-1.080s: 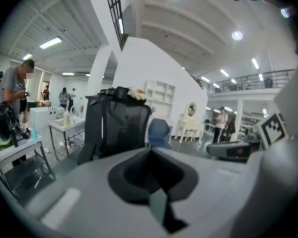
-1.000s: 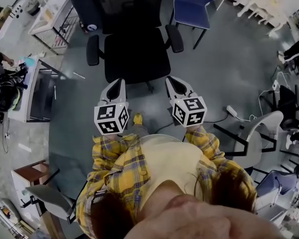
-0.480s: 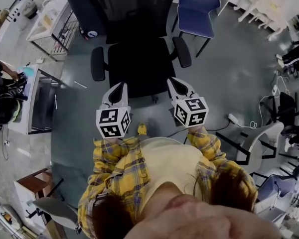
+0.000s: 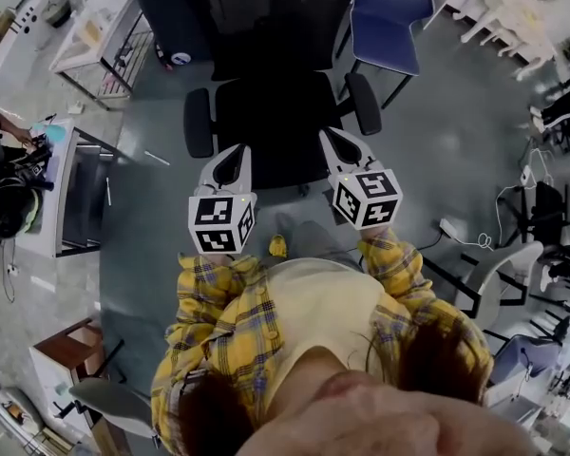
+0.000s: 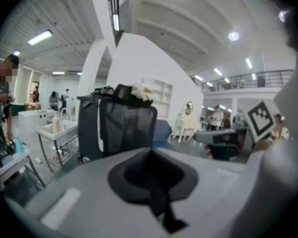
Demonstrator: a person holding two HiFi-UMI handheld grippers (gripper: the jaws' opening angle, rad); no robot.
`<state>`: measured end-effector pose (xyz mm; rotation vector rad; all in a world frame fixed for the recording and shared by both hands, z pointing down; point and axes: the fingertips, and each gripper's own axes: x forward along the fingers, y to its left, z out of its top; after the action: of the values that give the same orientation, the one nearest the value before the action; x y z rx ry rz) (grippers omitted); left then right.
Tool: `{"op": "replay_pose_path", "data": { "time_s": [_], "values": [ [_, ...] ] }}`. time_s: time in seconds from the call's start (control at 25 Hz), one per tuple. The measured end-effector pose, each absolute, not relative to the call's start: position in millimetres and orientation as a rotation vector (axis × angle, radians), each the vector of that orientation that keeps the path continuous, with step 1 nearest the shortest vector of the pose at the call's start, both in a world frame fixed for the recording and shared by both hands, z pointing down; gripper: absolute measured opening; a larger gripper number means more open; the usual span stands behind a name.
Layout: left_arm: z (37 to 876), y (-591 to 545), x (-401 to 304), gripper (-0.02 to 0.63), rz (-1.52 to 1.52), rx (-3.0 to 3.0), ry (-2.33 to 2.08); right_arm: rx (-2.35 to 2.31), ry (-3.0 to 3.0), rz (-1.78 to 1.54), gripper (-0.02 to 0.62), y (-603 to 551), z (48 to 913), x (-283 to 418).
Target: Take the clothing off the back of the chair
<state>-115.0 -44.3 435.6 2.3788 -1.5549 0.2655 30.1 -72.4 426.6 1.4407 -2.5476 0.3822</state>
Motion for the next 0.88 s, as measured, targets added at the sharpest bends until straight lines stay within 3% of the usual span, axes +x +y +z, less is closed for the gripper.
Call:
{"op": "replay_pose_path", "data": {
  "time_s": [0.88],
  "values": [
    [386.9, -196.9, -121.2, 0.005, 0.212, 2.346, -1.713, 1.382, -2.702, 0.173, 0.014, -282.3, 350.1, 30.6]
  ]
}}
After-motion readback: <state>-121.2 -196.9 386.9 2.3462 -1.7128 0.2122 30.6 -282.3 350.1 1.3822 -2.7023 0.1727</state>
